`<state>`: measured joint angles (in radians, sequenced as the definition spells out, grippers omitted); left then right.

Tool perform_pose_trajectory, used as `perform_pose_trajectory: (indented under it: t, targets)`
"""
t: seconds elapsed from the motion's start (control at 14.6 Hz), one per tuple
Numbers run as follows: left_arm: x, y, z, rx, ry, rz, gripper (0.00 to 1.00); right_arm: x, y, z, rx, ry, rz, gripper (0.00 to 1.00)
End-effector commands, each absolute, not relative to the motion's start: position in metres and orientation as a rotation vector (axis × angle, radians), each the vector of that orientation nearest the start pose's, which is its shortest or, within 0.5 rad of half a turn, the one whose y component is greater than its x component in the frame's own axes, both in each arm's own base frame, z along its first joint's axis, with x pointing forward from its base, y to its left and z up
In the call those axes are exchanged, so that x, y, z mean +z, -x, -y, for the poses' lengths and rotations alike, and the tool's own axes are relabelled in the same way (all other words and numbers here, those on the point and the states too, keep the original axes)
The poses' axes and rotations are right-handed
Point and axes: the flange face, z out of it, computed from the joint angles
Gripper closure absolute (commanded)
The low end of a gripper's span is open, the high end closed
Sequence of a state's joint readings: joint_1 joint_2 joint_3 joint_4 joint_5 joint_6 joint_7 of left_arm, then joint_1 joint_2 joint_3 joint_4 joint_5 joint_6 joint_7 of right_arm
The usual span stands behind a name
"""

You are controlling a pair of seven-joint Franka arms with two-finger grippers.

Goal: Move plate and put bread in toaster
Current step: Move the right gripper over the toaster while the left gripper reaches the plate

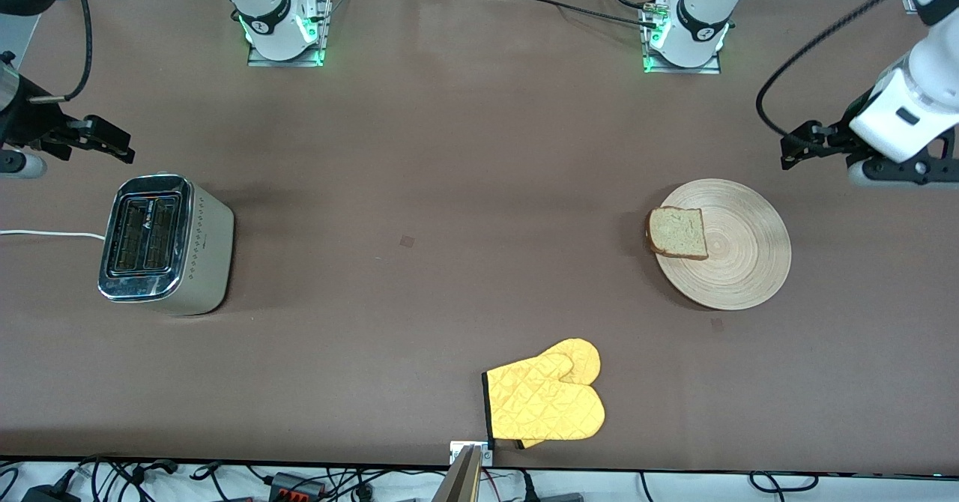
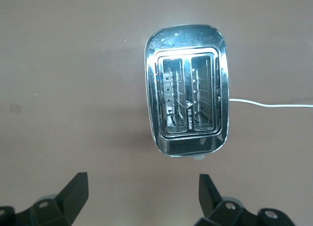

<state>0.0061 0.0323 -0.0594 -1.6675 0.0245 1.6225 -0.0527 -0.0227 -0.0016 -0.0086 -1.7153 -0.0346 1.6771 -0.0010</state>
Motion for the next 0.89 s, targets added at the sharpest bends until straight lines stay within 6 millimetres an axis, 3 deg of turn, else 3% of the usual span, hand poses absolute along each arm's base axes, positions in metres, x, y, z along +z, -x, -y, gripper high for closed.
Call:
perform_pose_trajectory:
  t: [0.0,0.14,0.27,0.48,0.68,0.82]
  targets:
    - [0.559,-0.578,0.005,0.185,3.134,0.028,0.0,0.564,-0.564,0.014,0.071,3.171,-0.016,0.0]
    - [0.55,-0.585,-0.015,0.202,3.138,0.074,0.0,0.557,-0.568,0.006,0.087,3.171,-0.006,0.0]
    - [0.533,-0.606,-0.035,0.226,3.136,0.033,0.0,0.55,-0.571,0.0,0.102,3.172,0.009,0.0]
    - [0.484,-0.626,-0.12,0.305,3.207,0.091,0.0,0.536,-0.577,-0.014,0.143,3.17,0.046,0.0]
    - [0.445,-0.632,-0.176,0.309,3.411,0.218,0.0,0.527,-0.583,-0.055,0.16,3.186,0.17,0.0]
    - [0.417,-0.633,-0.215,0.24,3.475,0.244,0.0,0.523,-0.585,-0.058,0.165,3.176,0.165,0.0]
